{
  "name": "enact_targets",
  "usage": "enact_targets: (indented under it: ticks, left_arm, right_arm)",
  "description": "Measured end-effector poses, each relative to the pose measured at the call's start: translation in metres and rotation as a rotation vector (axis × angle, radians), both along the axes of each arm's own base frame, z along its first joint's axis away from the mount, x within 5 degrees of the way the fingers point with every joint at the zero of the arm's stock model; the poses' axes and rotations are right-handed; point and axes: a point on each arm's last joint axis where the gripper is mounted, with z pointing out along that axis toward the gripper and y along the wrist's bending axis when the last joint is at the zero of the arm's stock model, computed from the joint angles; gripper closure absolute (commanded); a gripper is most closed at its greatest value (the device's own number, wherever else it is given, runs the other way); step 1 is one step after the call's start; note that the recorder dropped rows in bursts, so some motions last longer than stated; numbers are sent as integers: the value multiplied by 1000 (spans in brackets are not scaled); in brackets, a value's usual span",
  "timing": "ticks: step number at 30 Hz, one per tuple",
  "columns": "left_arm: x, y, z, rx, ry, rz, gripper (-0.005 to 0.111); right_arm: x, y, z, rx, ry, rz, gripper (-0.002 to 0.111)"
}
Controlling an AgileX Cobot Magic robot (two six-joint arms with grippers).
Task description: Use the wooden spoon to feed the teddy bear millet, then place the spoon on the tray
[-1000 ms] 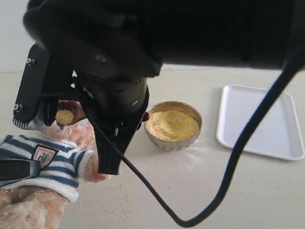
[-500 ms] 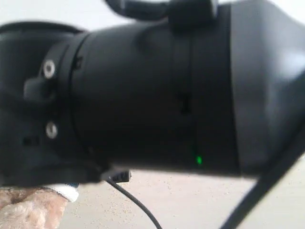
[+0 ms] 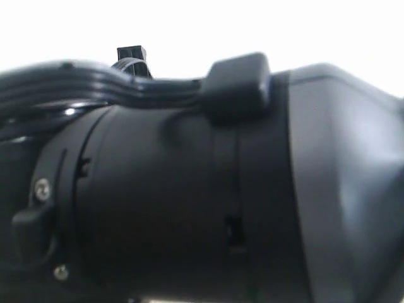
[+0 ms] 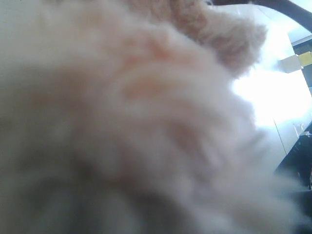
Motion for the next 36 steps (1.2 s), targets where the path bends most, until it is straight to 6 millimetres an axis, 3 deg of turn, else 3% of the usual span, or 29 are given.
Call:
enact_targets:
  ticks: [14,20,28,35,36]
  left_arm:
    - [0,0,0,0,0,0,102]
    - [0,0,0,0,0,0,102]
    - [0,0,0,0,0,0,102]
    - [0,0,0,0,0,0,102]
    - [0,0,0,0,0,0,102]
  right_arm:
    - [-5,8,-6,16,-43,-6,107]
    - [-8,3,-2,85,20,-52,107]
    - [-6,-31,34,306,186,-191,107]
    - [28,-76,52,496,349,-448,107]
    - [36,-92,48,526,402,-529,107]
